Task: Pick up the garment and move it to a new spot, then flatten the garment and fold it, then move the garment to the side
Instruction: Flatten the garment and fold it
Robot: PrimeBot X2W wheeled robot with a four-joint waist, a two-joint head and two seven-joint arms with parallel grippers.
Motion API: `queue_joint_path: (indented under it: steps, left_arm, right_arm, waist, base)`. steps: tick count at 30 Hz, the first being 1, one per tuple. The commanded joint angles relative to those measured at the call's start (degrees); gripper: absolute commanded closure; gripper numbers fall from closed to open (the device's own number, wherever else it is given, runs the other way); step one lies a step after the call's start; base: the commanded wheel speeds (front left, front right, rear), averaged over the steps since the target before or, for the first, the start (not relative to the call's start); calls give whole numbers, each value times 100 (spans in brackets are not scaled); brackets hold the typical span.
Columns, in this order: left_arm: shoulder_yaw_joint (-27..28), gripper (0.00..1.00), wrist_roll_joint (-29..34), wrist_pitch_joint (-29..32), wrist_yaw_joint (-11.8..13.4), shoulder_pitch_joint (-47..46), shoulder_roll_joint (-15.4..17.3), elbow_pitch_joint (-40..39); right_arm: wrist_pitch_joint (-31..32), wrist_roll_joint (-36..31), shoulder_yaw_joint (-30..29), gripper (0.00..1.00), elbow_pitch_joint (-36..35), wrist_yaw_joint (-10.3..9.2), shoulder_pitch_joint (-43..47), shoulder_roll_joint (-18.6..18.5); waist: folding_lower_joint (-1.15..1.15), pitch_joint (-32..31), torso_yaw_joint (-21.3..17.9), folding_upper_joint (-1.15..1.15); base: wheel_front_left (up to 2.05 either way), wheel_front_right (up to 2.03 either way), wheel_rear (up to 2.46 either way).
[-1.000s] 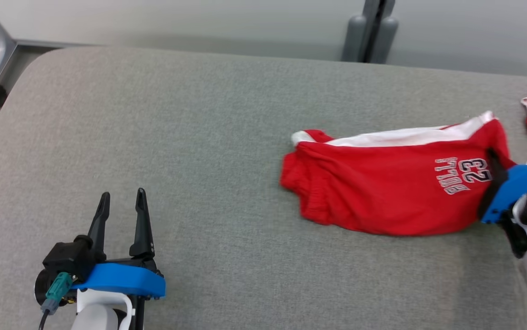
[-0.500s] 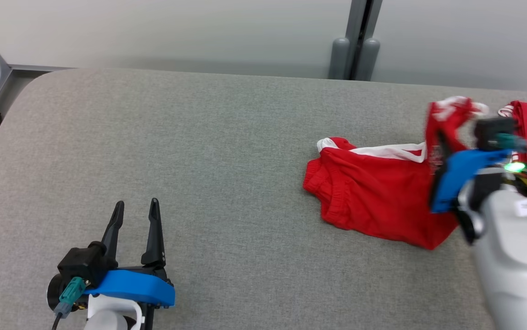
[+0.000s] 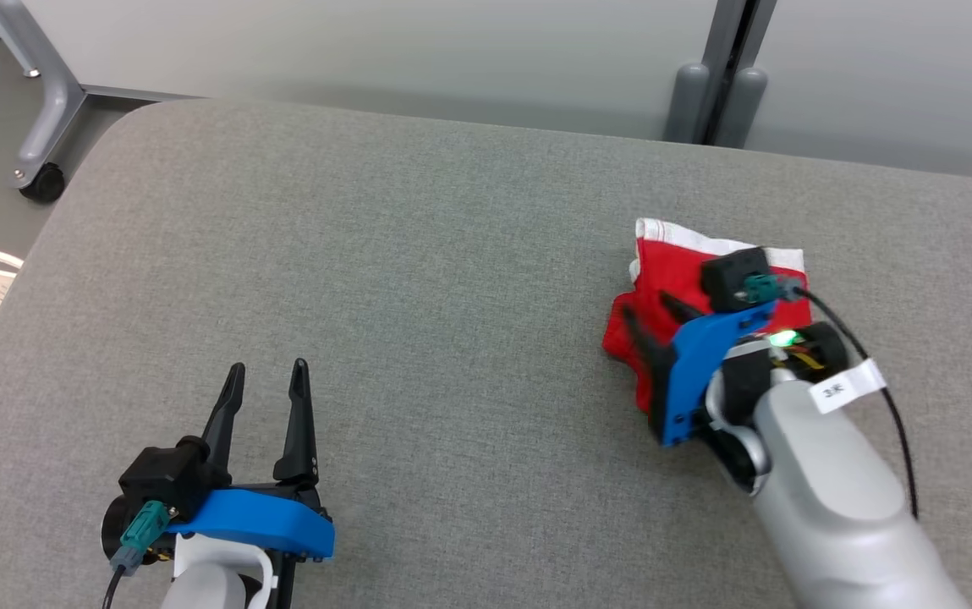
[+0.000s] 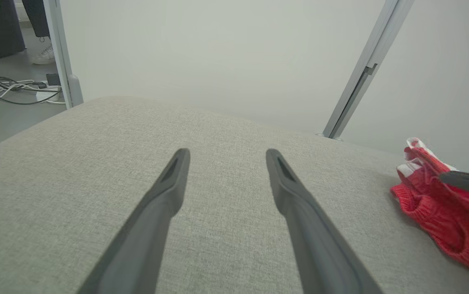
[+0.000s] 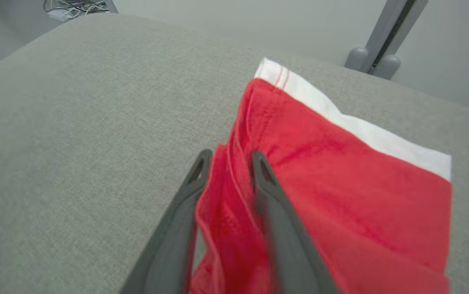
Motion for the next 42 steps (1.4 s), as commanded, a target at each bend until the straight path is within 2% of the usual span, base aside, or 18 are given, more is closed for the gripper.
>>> queue_joint_path:
  steps: [1,3,5,9,14,18,21,24,25,26,27,28,32,36,42]
  left_arm:
    - [23,0,-37,-23,-13,-77,5,9]
    - [60,0,-37,-23,-13,-56,7,13]
    - [103,0,-40,-23,-13,-10,10,3]
    - [202,0,-28,-23,-13,78,11,-17]
    - [202,0,-11,-23,-13,99,10,-5]
    - [186,0,-11,-23,-13,137,8,25]
    - [152,0,-37,-23,-13,144,6,36]
    - [109,0,-59,-23,-13,121,3,30]
    - [93,0,-73,-23,-13,111,1,33]
    - [84,0,-84,-23,-13,100,2,38]
    - [68,0,-90,-23,-13,88,2,49]
    - [54,0,-91,-23,-13,73,1,54]
    - [32,0,-122,-23,-13,35,20,77]
    - [20,0,-136,-23,-13,11,48,119]
    - [58,0,-145,-23,-13,40,71,145]
  right_arm:
    - [44,570,373,0,-166,3,128,17]
    - [123,1354,725,0,-476,3,182,10]
    - [143,1831,963,0,-813,3,186,4]
    - [33,2053,978,0,-1420,3,218,-67]
    - [-195,1777,527,0,-1925,3,459,-378]
    - [-508,1133,-291,0,-2181,3,947,-659]
    - [-671,636,-919,0,-2126,3,1369,-637]
    - [-785,192,-1282,0,-1894,3,1631,-505]
    - [-817,38,-1323,7,-1799,3,1692,-443]
    - [-871,-75,-1353,58,-1713,3,1731,-380]
    - [-920,-191,-1357,77,-1615,3,1744,-329]
    - [-963,-323,-1315,100,-1506,3,1740,-283]
    - [-1094,-574,-971,100,-1063,3,1567,-70]
    - [-1164,-478,-402,100,-564,2,1393,10]
    - [-1138,710,1098,100,-417,2,1275,10]
  waist:
    - [0,10,16,-1]
    - [0,3,-3,-1]
    - [0,-16,-60,-1]
    - [0,-61,-193,-1]
    - [0,-133,-289,-1]
    - [0,-209,-335,-1]
    - [0,-218,-347,-1]
    - [0,-192,-333,-1]
    - [0,-179,-330,-1]
    - [0,-165,-329,-1]
    - [0,-154,-325,-1]
    - [0,-144,-320,-1]
    - [0,-131,-304,-1]
    - [0,-151,-277,-1]
    - [0,-197,-278,-1]
  base:
    - [0,0,0]
    - [0,0,0]
    - [0,0,0]
    - [0,0,0]
    - [0,0,0]
    - [0,0,0]
    - [0,0,0]
    - [0,0,0]
    - [0,0,0]
    - [0,0,0]
    - [0,0,0]
    - [0,0,0]
    - [0,0,0]
    - [0,0,0]
    - [0,0,0]
